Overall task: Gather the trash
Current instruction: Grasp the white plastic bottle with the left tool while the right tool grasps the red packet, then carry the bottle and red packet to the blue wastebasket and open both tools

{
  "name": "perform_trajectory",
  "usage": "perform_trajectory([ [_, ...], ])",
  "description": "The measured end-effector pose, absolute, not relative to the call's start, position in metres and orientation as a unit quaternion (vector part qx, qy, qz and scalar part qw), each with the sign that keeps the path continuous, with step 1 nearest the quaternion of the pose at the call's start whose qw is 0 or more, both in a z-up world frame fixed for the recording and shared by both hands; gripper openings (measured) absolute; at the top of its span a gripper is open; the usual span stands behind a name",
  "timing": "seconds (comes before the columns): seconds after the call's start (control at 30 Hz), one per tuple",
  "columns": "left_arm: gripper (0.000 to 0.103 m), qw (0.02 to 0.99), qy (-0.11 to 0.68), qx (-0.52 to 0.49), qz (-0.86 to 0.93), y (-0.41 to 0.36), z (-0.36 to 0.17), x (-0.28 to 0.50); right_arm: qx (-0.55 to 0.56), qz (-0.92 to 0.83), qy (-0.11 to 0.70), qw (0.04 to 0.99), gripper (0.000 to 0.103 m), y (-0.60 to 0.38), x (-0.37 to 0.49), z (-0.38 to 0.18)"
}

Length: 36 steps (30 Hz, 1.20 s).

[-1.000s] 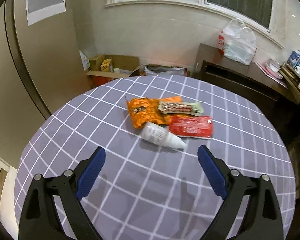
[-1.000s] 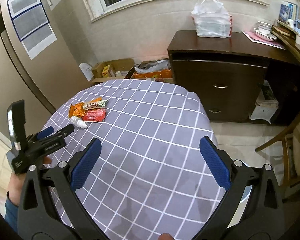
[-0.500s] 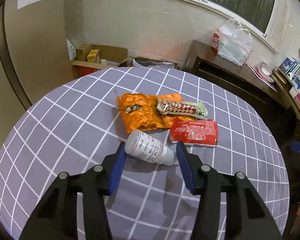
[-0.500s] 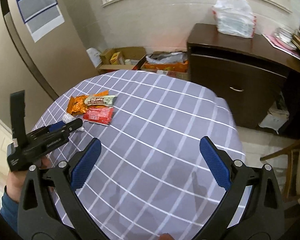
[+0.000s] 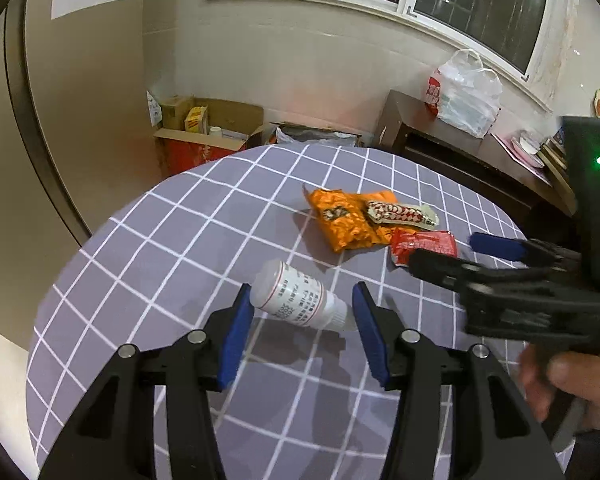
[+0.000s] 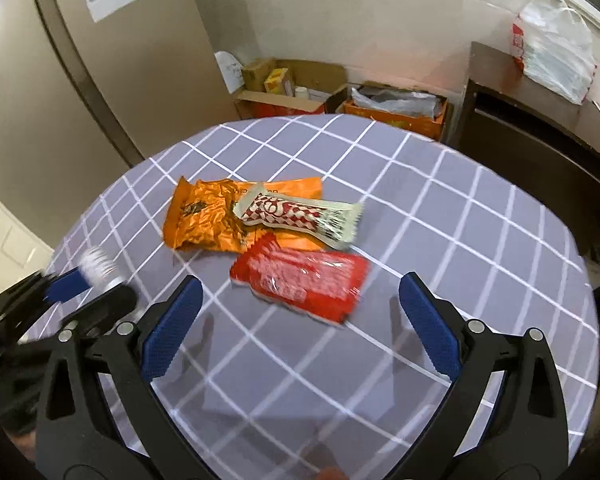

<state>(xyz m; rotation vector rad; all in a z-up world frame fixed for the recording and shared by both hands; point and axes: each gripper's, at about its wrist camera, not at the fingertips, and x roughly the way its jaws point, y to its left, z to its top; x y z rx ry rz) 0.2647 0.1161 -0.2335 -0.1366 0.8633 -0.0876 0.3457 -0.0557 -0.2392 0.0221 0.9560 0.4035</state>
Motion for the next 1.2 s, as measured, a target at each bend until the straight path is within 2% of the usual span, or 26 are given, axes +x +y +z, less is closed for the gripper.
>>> perform_trajectory([
  [0.07, 0.05, 0.903, 0.422, -0.064, -0.045, 0.118, -0.234, 0.262, 0.011, 0.187, 0.456, 0.87, 0.076, -0.048, 0.346, -0.243],
  [0.13, 0.05, 0.902, 0.424, -0.064, -0.047, 0.12, -0.234, 0.26, -0.012, 0.173, 0.445, 0.878, 0.06, -0.041, 0.343, -0.243],
  [0.17, 0.05, 0.901, 0.426, -0.066, -0.049, 0.121, -0.234, 0.259, -0.012, 0.175, 0.444, 0.879, 0.048, -0.039, 0.341, -0.242],
  [0.2, 0.05, 0.901, 0.427, -0.066, -0.05, 0.121, -0.233, 0.257, -0.013, 0.174, 0.444, 0.879, 0.046, -0.039, 0.338, -0.242],
  [0.43, 0.05, 0.91, 0.406, -0.073, -0.052, 0.118, -0.221, 0.246, -0.013, 0.183, 0.442, 0.878, 0.036, -0.046, 0.317, -0.237],
  [0.77, 0.05, 0.923, 0.372, -0.071, -0.064, 0.076, -0.194, 0.205, 0.017, 0.184, 0.413, 0.892, 0.036, -0.109, 0.251, -0.208],
  [1.2, 0.05, 0.93, 0.339, -0.028, -0.136, -0.026, -0.156, 0.156, 0.093, 0.148, 0.341, 0.924, 0.036, -0.224, 0.162, -0.146],
])
